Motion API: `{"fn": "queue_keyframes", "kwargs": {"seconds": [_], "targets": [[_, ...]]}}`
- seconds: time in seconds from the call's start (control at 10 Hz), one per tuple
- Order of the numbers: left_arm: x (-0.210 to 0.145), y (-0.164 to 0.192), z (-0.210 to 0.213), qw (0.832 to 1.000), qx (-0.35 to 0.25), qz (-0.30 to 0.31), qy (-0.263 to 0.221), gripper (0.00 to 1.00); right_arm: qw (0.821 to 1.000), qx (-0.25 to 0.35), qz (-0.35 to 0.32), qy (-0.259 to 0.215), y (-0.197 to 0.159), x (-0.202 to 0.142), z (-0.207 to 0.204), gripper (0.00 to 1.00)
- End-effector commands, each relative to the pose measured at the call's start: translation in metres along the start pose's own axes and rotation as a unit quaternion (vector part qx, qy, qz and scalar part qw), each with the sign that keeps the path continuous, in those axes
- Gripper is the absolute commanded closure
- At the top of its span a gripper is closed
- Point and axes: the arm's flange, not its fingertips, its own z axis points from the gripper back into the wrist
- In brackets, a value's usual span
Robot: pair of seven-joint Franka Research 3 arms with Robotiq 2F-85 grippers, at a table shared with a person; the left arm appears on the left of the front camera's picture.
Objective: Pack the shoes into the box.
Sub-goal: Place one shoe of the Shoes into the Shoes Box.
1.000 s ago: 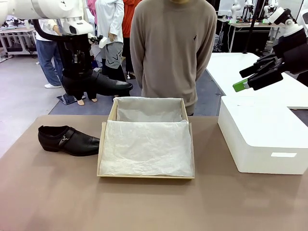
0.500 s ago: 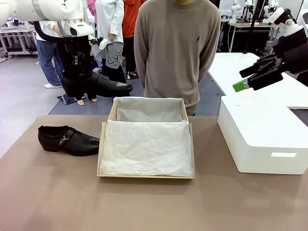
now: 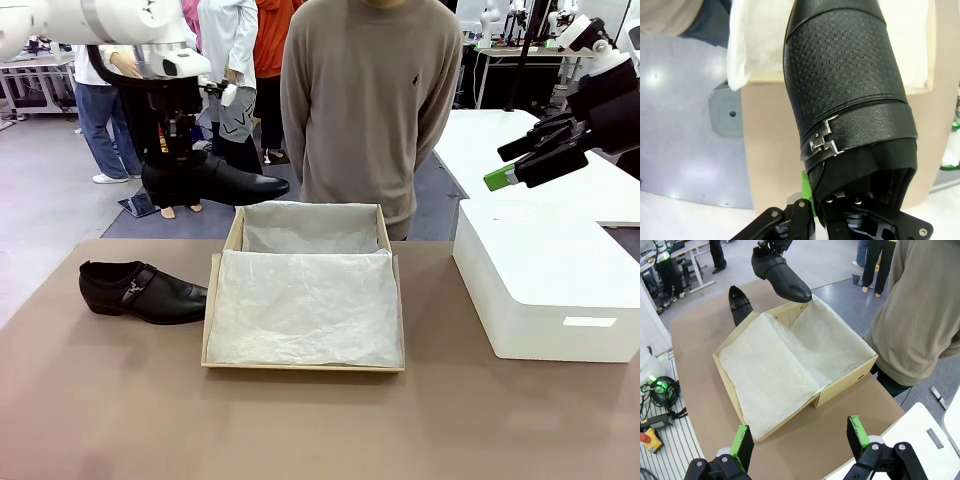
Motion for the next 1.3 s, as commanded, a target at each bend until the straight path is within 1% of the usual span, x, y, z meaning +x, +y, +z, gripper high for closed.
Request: {"fn": "queue_keyframes", "kwargs": {"seconds": [0.0,0.2,0.4,0.5,0.7,0.9,1.2], "targets": [[0.037,0.004,0.015,1.0,-0.008,-0.009,0.005,1.0,1.0,0.008,0.008,-0.01,-0.002,0.001,-0.001,0.0],[0.069,0.002,0.009,1.0,-0.017,-0.016,0.006,1.0,1.0,0.008,0.008,-0.01,-0.002,0.001,-0.001,0.0],[0.1,-0.001,0.001,0.999,-0.007,-0.05,-0.005,1.0,1.0,0.008,0.008,-0.01,-0.002,0.001,-0.001,0.0],[0.111,-0.003,-0.004,0.999,-0.013,-0.05,-0.005,1.0,1.0,0.008,0.008,-0.01,-0.002,0.001,-0.001,0.0],[0.129,-0.008,-0.016,0.999,-0.014,-0.044,-0.01,1.0,1.0,0.008,0.008,-0.01,-0.002,0.001,-0.001,0.0],[0.143,-0.012,-0.031,0.997,0.003,-0.07,-0.017,1.0,1.0,0.008,0.008,-0.01,-0.002,0.001,-0.001,0.0],[0.15,-0.01,-0.057,0.995,0.011,-0.097,-0.024,1.0,1.0,0.008,0.008,-0.01,-0.002,0.001,-0.001,0.0]]}}
